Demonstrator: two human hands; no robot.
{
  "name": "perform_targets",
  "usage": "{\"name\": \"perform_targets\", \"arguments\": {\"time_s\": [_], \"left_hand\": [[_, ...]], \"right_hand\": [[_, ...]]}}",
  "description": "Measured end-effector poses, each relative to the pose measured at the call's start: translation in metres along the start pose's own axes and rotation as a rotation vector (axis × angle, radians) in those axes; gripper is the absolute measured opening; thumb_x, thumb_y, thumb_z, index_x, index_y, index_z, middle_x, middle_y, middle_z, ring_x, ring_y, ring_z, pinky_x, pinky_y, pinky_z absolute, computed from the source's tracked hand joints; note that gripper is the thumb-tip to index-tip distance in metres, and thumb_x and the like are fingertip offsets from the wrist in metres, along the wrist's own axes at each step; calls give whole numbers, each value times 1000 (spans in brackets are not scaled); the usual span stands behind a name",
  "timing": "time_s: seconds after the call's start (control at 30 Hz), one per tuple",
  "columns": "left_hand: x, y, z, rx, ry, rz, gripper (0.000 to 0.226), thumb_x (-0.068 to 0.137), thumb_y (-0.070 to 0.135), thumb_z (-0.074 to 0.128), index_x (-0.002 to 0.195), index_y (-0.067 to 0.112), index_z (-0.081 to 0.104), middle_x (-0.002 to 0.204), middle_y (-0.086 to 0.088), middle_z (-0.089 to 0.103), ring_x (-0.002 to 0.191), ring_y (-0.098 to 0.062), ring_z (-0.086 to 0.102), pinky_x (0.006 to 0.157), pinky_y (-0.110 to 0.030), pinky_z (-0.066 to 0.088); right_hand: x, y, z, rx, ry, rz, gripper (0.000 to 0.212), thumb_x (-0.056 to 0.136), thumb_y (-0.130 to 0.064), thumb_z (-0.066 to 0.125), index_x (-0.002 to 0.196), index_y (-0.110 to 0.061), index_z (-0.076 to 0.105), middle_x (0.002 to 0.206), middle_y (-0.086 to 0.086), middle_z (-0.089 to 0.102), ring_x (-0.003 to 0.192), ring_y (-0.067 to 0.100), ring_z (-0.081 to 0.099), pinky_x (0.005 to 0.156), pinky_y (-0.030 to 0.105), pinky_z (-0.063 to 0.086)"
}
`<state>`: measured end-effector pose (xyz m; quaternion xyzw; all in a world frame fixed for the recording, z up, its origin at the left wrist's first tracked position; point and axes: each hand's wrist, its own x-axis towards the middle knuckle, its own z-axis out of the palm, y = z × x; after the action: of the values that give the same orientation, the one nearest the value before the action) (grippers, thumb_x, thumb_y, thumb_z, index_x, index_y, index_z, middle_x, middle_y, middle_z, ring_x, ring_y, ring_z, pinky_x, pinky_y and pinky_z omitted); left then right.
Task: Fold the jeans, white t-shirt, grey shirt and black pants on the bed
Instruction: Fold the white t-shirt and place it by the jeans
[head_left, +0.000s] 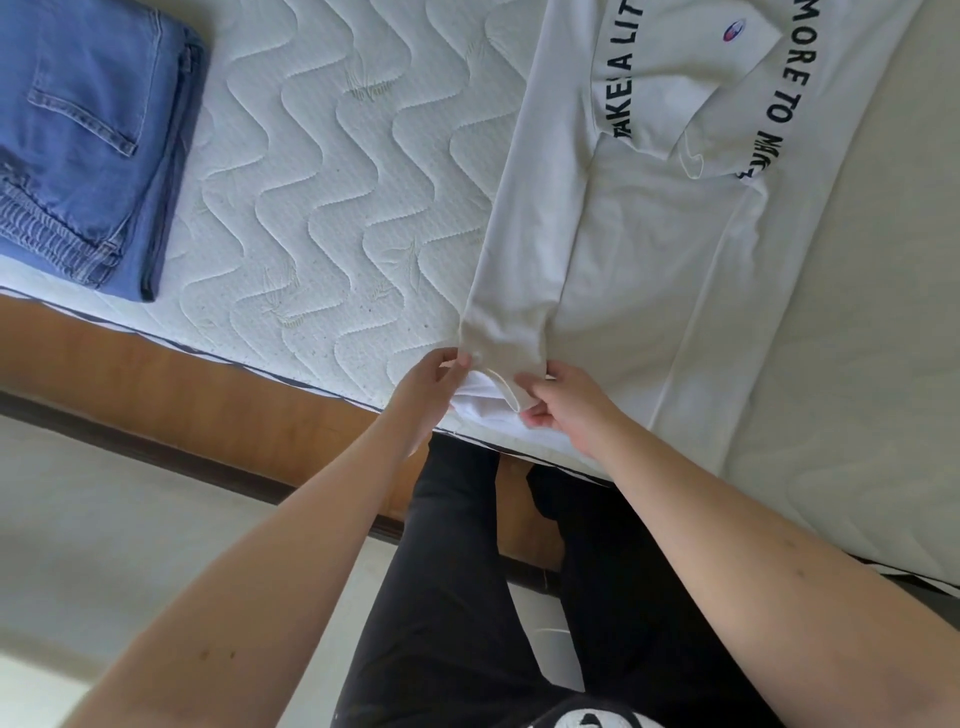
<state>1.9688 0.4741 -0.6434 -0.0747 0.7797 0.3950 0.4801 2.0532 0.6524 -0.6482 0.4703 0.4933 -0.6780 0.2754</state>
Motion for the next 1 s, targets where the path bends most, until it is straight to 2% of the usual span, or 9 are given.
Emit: {"name": "perform_targets", "arguments": {"time_s": [0.17,0.23,0.3,0.5,0.57,0.63,0.77,0.87,1.0], "left_hand": [[-30,-20,0,58,93,124,41,84,35,75,117,50,54,96,14,68,91,0,65,78,-18,51],[-38,-22,3,70,217,167,31,84,33,74,106,49,58,90,17,68,88,4,64,72,-11,49],[-43,-23,9,73,334,188,25,82,28,75,95,44,60,87,21,66,86,6,61,64,-6,46],[-46,-29,29,69,576,169,29,75,14,71,74,33,49,79,11,57,75,-1,54,60,-17,39],[-46,-33,31,84,594,150,28,74,12,68,73,32,48,76,10,56,71,-7,53,56,-19,38],[-45,-38,31,112,594,80,24,76,15,64,73,31,46,70,9,57,63,-11,53,51,-23,39],[-40,-40,29,282,526,76,15,85,25,57,80,28,44,69,8,60,62,-16,57,51,-29,43],[-39,-37,28,284,434,171,10,90,35,53,89,29,45,78,12,64,71,-9,62,55,-28,48],[-40,-38,24,360,493,172,18,90,23,51,87,31,36,65,2,58,59,-22,57,53,-38,47]], "right_hand": [[-4,0,0,31,-15,-25,24,92,-21,67,112,-8,65,67,1,71,51,14,64,61,34,57],[-8,-1,0,26,-37,-51,23,91,-23,70,111,-12,66,76,2,72,54,12,65,72,37,58],[-11,-1,-3,19,-65,-82,23,88,-22,72,110,-15,67,88,5,70,55,11,61,71,33,58],[-17,5,-12,-49,-159,-132,17,88,-24,72,104,-17,70,83,-4,72,63,8,59,64,21,54],[-17,9,-12,-82,-108,-167,8,90,-24,69,95,-19,71,73,-9,71,59,5,60,62,20,53],[-14,13,-8,-177,-1,-201,13,93,-29,65,90,-18,72,70,-8,71,63,8,65,65,23,53],[-9,16,2,-308,71,-185,27,96,-36,58,101,-11,67,92,6,74,82,20,73,80,36,58],[-13,15,10,-137,-68,-125,22,91,-28,68,108,-16,61,103,7,71,78,18,74,70,29,60],[-15,16,10,-62,-76,-143,18,89,-19,70,106,-15,65,93,7,73,71,25,74,56,23,56]]}}
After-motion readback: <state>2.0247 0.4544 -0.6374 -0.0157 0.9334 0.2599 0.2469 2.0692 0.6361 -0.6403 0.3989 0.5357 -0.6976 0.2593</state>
